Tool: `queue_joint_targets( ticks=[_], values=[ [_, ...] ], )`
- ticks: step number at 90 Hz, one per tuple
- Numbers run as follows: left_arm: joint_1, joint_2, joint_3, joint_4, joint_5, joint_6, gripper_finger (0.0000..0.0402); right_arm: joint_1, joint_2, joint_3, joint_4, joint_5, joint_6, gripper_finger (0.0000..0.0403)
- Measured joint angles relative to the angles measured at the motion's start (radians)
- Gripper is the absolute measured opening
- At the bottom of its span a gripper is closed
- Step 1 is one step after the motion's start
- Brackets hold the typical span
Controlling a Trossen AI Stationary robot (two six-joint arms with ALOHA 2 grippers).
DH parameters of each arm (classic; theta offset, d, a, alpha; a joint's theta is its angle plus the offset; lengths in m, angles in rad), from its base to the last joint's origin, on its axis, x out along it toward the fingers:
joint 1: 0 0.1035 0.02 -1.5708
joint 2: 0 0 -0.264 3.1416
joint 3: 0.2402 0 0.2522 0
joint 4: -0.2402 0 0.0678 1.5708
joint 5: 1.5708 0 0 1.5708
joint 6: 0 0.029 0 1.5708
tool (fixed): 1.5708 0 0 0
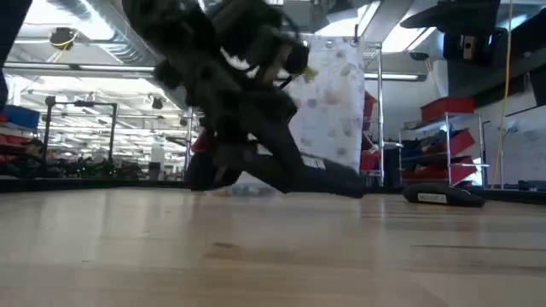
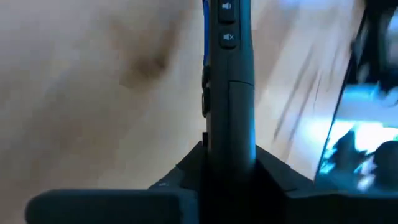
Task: Insert battery
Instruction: Remove the remote lid for battery insertion
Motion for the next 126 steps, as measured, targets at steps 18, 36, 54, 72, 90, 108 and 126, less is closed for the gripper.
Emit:
queue_joint_targets(
  ticks=[18, 36, 54, 72, 90, 108, 126],
  values=[
    [0.043, -0.001, -0.047, 0.032, 0.108, -0.043, 0.0197, 0.001, 0.000, 0.000, 0.006, -0.010, 0.031, 0.0165],
    [0.029, -0.002, -0.048, 0.004, 0.194, -0.038, 0.0229, 0.000, 0.027, 0.001, -0.109, -0.018, 0.139, 0.0165],
    [0.007, -0.026, -0.048, -0.050, 0.189, -0.029, 0.0231, -0.016, 0.115, 0.000, -0.136, -0.115, 0.209, 0.0165],
    [-0.011, -0.117, -0.045, -0.401, 0.108, 0.086, 0.0232, -0.022, 0.220, 0.000, -0.120, -0.167, 0.259, 0.0165],
    [-0.062, -0.156, -0.047, -0.478, 0.035, 0.115, 0.0233, -0.096, 0.341, 0.019, -0.032, -0.243, 0.202, 0.0163],
    [-0.139, -0.111, -0.050, -0.318, -0.022, 0.082, 0.0233, -0.244, 0.471, 0.093, -0.031, -0.314, 0.082, 0.0117],
    [-0.200, -0.034, -0.050, 0.102, -0.083, 0.041, 0.0233, -0.394, 0.591, 0.223, -0.049, -0.401, -0.108, 0.0045]
  ],
)
